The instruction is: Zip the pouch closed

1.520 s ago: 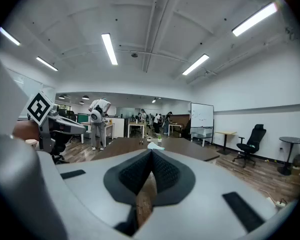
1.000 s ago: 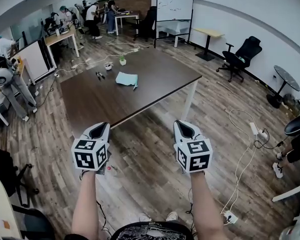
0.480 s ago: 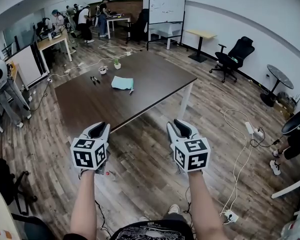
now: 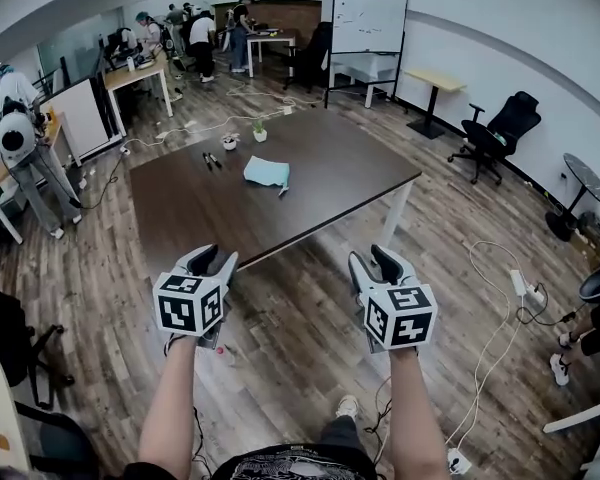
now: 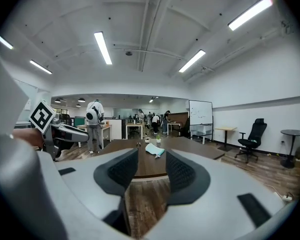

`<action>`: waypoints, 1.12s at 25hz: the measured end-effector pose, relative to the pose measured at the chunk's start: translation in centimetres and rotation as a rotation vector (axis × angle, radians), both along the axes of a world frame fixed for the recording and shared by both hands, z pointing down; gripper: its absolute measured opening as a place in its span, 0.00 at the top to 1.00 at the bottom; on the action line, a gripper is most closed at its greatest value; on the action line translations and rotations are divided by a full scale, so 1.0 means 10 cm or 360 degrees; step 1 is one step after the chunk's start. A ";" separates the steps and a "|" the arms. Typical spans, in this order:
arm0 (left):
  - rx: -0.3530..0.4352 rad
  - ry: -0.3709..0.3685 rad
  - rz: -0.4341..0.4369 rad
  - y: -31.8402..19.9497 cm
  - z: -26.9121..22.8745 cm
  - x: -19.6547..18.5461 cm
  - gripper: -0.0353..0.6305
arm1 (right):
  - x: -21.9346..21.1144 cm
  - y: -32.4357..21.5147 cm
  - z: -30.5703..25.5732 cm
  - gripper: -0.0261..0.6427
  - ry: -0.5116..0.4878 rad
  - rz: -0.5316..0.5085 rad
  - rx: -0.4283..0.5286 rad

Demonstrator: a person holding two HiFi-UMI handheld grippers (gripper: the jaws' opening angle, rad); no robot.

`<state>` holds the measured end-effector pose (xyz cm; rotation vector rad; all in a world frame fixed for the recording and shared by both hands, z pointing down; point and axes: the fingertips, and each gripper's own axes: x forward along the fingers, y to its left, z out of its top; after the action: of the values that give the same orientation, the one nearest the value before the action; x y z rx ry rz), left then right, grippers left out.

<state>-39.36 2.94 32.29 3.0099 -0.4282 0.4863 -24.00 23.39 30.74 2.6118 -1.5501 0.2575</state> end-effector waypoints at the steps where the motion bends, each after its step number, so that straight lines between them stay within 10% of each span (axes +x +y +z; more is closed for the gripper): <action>1: -0.0010 -0.0004 -0.0016 -0.01 0.02 0.06 0.73 | 0.09 -0.02 0.02 0.70 -0.0011 -0.0015 0.0000; 28: 0.0086 -0.0001 -0.0574 -0.18 -0.16 1.29 0.42 | 1.99 -0.45 -0.04 0.40 -0.0055 -0.0458 0.0030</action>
<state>-26.42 1.14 30.67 2.8834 -0.9728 0.4497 -4.05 18.86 30.30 2.3661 -1.9195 0.2652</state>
